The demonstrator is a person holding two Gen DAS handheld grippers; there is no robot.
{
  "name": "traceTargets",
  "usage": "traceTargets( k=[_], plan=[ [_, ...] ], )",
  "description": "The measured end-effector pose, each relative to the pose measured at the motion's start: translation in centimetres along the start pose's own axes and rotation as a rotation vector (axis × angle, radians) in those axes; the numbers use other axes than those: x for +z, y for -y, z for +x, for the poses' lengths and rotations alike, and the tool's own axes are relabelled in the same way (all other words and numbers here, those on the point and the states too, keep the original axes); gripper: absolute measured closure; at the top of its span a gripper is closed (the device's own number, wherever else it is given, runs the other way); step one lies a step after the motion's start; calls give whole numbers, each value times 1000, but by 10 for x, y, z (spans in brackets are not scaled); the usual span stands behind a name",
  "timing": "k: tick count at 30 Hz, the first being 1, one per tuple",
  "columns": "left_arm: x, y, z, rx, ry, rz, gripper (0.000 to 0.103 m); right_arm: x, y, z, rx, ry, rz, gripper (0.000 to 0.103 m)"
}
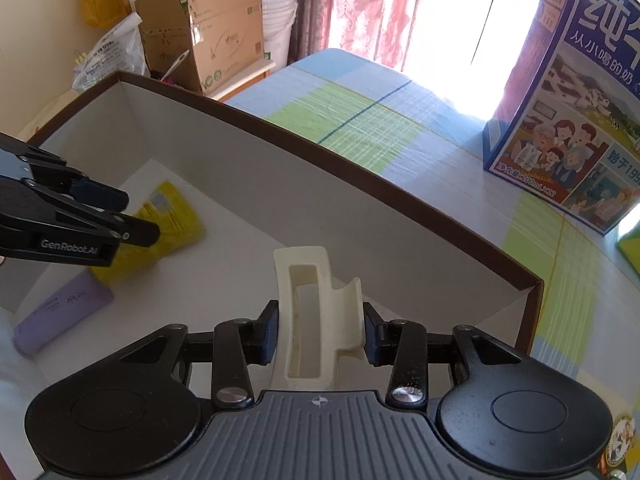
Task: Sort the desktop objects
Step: 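Open the left tool to drop the packet while the right tool releases the clip into the box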
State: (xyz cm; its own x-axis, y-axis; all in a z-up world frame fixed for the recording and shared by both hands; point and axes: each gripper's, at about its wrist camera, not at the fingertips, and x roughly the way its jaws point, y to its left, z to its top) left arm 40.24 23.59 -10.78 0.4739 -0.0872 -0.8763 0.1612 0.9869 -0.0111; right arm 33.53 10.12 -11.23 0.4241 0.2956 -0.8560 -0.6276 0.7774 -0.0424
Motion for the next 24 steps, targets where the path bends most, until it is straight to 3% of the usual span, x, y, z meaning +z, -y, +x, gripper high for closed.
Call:
traceTargets(
  k=[9,12,14,16,20,22,24],
  plan=[
    [0,3,-16,-11,35,8,37,1,1,-5,-41,31,-12,65],
    [-2,8,-22,-21,46,33,35,1,3,-7,-53,54,-26,63],
    [-4,10,-26,-13,55,45,34,0,5,-11,-44,65,-29,52],
    [-6,12,-32,-16,66,50,29,-3,5,-18,-41,104,-42,34],
    [-12,15,-45,-20,90,59,23,-10,4,-36,-35,136,-59,26],
    [-16,18,-54,-5,106,71,19,-16,3,-48,-18,161,-59,12],
    [-20,21,-62,26,124,87,17,-23,2,-59,-3,196,-58,4]
  ],
)
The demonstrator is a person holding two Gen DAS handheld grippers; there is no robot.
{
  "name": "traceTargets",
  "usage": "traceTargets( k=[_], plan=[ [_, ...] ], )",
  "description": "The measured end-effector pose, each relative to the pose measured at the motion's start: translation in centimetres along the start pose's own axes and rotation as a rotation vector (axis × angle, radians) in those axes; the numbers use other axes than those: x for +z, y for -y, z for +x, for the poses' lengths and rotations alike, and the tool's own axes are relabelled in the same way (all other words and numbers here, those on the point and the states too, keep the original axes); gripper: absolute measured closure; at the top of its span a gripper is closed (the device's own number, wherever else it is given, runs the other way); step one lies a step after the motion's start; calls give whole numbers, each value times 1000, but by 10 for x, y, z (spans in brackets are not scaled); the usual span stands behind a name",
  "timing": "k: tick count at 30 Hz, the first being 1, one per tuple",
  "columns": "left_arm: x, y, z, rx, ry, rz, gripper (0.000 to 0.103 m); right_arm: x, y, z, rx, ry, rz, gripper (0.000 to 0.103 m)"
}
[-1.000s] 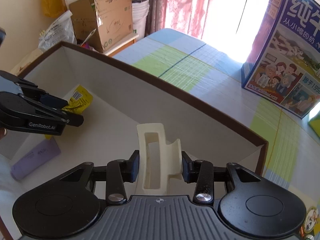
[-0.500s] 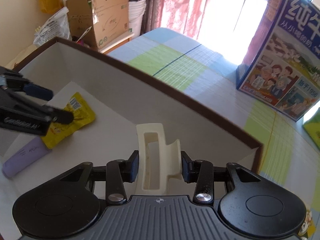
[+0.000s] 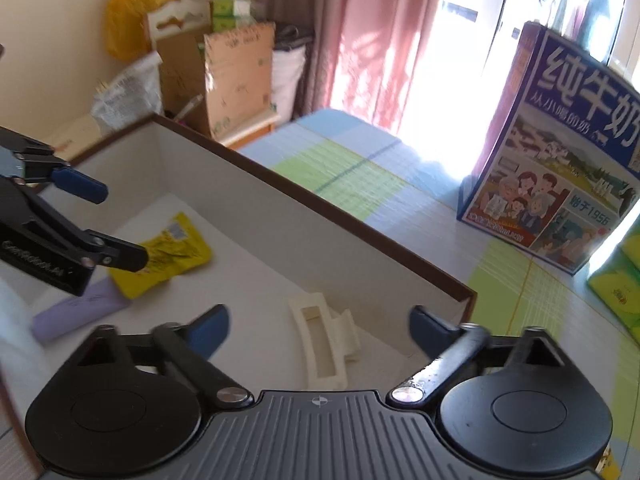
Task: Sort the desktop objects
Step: 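Open the left tool to drop the packet while the right tool releases the clip into the box, then move both tools back toward the red candy packet and black shaver box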
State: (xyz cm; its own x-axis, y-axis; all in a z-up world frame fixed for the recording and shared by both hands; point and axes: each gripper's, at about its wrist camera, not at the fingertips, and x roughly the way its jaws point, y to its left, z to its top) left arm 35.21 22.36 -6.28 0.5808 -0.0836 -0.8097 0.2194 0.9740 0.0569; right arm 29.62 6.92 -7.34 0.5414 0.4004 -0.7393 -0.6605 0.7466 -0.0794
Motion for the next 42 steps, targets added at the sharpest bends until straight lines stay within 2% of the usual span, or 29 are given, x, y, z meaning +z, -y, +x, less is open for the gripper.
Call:
traceTargets(
  k=[5,9,14,16,27,33,42],
  plan=[
    [-7,4,-23,34,46,4,12,-7,-3,-24,29,37,37,2],
    [-11,7,-45,46,92,-15,3,-12,-5,-39,37,36,65,2],
    [-19,18,-78,114,154,1,1,-21,-8,-59,47,51,108,2],
    [-23,22,-88,136,159,-4,1,-26,-11,-68,46,60,111,2],
    [-56,36,-137,141,147,-123,1,-46,-29,-118,51,105,133,2],
    [-74,48,-164,153,162,-139,1,-59,-36,-143,56,123,143,2],
    [-106,68,-186,145,140,-169,1,-91,-44,-174,69,113,133,2]
  ],
)
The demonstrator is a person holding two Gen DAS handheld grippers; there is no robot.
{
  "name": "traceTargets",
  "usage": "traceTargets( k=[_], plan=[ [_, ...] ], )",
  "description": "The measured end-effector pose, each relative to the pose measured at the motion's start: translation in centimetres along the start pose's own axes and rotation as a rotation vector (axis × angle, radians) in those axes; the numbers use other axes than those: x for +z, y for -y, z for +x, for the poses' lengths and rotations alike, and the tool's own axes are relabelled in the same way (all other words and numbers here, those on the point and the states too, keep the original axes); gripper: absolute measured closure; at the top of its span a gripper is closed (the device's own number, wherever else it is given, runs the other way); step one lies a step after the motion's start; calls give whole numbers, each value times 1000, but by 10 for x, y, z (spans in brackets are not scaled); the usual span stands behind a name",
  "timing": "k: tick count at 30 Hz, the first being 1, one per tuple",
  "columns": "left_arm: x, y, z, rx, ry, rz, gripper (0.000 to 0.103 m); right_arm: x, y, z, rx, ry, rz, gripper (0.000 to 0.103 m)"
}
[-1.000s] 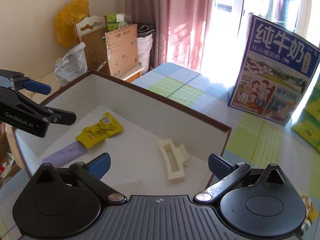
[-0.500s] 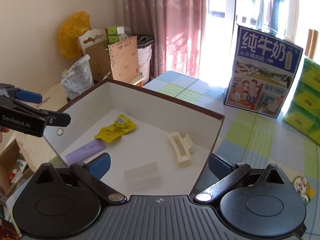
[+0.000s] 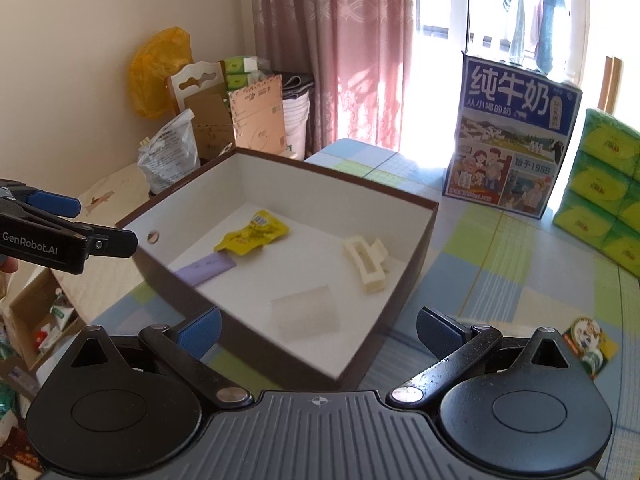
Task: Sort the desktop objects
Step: 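Move both tools back toward the red candy packet and black shaver box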
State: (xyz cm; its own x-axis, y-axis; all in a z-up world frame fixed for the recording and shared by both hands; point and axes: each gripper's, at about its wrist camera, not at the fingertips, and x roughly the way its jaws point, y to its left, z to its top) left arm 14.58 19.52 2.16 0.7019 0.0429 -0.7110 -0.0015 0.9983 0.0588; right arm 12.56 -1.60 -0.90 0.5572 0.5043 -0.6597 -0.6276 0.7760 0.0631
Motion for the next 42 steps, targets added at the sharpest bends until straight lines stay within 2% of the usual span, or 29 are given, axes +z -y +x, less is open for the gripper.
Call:
traceTargets(
  k=[23,32,42],
  plan=[
    [-48,54,-36,-8,-63,-18,1,-49,12,-53,46,-43,-16,2],
    [-58,83,-42,-10,-88,-12,1,-67,29,-67,64,-76,-14,2],
    [-70,121,-35,-39,-138,8,1,-94,58,-77,39,-148,30,2]
  ],
)
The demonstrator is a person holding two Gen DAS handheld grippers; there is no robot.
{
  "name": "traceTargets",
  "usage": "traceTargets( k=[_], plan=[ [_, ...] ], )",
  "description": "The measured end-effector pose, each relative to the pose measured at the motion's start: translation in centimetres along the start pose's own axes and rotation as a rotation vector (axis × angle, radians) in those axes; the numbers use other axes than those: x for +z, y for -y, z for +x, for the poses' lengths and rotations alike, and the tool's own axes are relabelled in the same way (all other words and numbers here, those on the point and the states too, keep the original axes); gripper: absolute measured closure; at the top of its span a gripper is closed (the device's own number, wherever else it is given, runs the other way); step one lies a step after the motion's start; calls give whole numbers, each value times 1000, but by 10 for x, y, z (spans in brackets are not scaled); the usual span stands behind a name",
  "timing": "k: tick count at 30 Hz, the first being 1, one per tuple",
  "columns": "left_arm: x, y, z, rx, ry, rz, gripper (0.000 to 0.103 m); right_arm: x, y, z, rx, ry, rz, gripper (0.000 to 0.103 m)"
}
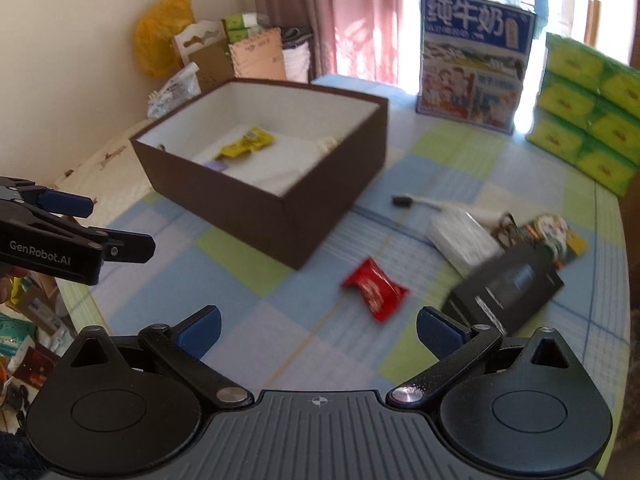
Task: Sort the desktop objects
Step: 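Move both tools back toward the red candy packet and black shaver box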
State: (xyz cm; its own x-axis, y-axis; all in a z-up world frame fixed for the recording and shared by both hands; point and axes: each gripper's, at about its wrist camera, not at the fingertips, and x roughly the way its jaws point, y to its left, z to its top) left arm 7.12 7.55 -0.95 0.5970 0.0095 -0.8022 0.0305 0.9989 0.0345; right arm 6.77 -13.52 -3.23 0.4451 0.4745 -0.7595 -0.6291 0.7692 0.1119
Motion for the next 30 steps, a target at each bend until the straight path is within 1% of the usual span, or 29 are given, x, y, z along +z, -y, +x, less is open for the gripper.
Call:
traceTargets(
  k=[5,11,17,21,28,30],
  plan=[
    [-4,21,11,-42,-34,22,1,-17,23,-2,-39,-49,55,2],
    [-7,49,25,-98,-61,80,1,-38,54,-6,-107,-91,137,2],
    [-7,80,44,-181,-77,132,2,-52,86,-13,-175,-103,235,2],
    [-5,101,60,-224,-76,172,5,-59,105,-17,-215,-105,296,2],
    [5,129,96,-234,-45,224,8,-69,134,-18,-260,-116,387,2],
    [9,138,106,-220,-31,246,9,-71,141,-17,-264,-119,409,2]
  ],
)
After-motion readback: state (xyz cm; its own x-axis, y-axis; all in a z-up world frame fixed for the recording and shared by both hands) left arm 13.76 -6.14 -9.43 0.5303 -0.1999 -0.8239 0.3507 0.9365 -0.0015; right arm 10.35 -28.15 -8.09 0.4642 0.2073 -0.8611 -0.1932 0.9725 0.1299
